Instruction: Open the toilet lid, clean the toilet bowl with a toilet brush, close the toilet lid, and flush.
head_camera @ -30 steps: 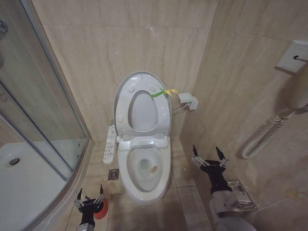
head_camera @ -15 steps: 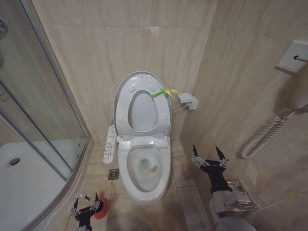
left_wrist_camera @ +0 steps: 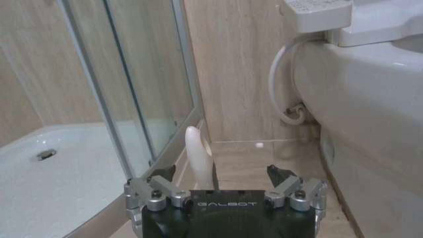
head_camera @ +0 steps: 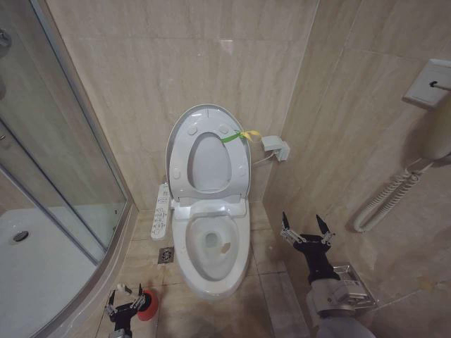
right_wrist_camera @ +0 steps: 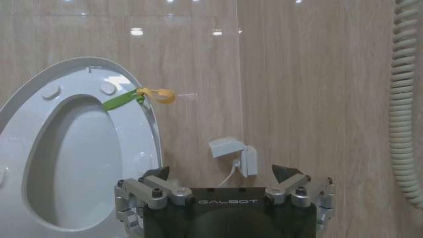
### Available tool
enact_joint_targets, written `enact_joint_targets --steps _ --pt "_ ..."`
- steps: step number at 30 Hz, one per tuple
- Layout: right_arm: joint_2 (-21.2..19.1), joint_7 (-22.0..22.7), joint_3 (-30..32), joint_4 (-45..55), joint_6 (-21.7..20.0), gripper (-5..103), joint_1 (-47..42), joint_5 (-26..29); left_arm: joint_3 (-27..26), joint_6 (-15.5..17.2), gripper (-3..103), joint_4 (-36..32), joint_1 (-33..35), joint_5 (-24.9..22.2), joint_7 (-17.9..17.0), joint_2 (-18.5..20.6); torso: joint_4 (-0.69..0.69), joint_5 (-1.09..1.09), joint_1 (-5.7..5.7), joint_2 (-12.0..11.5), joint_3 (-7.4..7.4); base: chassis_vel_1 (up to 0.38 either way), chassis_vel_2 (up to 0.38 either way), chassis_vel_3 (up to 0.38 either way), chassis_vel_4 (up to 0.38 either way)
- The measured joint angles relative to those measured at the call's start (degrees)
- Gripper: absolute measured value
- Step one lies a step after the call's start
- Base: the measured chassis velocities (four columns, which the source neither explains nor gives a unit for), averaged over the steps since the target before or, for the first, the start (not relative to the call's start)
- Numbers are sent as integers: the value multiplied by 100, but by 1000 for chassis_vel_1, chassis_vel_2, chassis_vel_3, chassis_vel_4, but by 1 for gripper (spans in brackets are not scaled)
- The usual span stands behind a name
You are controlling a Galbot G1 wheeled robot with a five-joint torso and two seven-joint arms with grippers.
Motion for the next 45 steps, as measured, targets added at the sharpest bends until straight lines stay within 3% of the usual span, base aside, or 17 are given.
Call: enact_joint_targets --steps 6,7,14,15,20,21,32,45 --pt "0 0 0 0 0 100 0 0 -28 -124 94 208 -89 21 118 76 0 0 0 0 0 0 0 0 0" --pt "0 0 0 0 0 100 0 0 -36 -149 70 251 -104 42 135 87 0 0 0 0 0 0 0 0 0" --pt "0 0 0 0 0 100 0 0 -100 -364 70 498 -193 163 386 105 0 0 0 0 0 0 0 0 0" --pt "0 0 0 0 0 100 0 0 -117 -439 43 567 -213 187 500 106 0 0 0 0 0 0 0 0 0" --pt "0 0 0 0 0 100 0 0 -169 -622 43 806 -296 278 654 123 0 0 0 0 0 0 0 0 0" --pt "0 0 0 0 0 100 0 0 -176 -652 19 847 -315 292 671 125 -1 -1 0 0 0 0 0 0 0" --pt "0 0 0 0 0 100 0 0 -206 -830 18 881 -343 413 657 108 1 -1 0 0 0 0 0 0 0" --pt "0 0 0 0 0 100 0 0 -222 -1249 18 79 -76 533 546 42 0 0 0 0 0 0 0 0 0"
